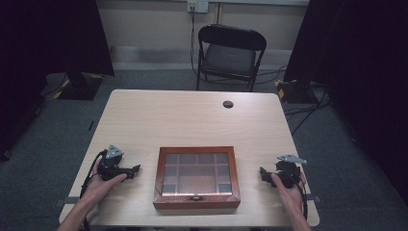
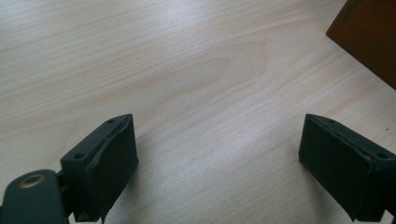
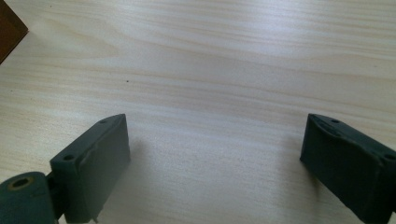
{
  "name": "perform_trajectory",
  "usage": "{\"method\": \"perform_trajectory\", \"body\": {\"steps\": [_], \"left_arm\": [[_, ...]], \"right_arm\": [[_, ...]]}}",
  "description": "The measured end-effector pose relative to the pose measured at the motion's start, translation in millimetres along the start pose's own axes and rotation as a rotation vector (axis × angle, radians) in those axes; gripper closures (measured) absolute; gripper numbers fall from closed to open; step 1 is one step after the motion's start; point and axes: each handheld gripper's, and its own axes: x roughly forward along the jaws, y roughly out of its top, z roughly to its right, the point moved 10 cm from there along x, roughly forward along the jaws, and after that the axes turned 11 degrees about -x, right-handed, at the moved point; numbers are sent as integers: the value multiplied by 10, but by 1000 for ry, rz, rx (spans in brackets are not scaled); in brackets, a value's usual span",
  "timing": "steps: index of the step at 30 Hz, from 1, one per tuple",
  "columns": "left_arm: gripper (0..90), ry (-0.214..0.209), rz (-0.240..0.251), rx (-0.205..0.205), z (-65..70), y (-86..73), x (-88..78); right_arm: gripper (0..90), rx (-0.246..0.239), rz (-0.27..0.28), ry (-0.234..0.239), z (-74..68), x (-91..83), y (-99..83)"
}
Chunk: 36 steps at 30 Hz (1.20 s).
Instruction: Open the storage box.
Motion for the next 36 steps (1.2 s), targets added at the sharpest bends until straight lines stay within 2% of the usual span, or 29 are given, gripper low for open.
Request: {"method": "perform_trajectory", "body": {"steps": [3, 9, 15, 21, 22, 25, 31, 36], "left_arm": [[107, 0, 0, 0, 0, 0, 0], [107, -1, 0, 0, 1, 0, 1], [107, -2, 1, -1, 2, 2, 2], [107, -1, -1, 1, 0, 0, 0], [107, -2, 0, -1, 3, 0, 2], [108, -2, 1, -1, 2, 1, 2], [108, -1, 1, 2, -1, 1, 0], [108, -1, 1, 0, 2, 0, 0]], "right_arm": [[74, -4, 0, 3, -6, -2, -1], [140, -13, 13, 19, -46, -24, 14], [187, 35, 35, 99, -171, -68, 61], [242, -19, 48, 135, -286, -140, 148], [278, -35, 57, 163, -333, -169, 182], [292, -45, 70, 228, -418, -222, 227], [367, -79, 89, 312, -585, -363, 346], [427, -111, 124, 401, -808, -512, 485]]}}
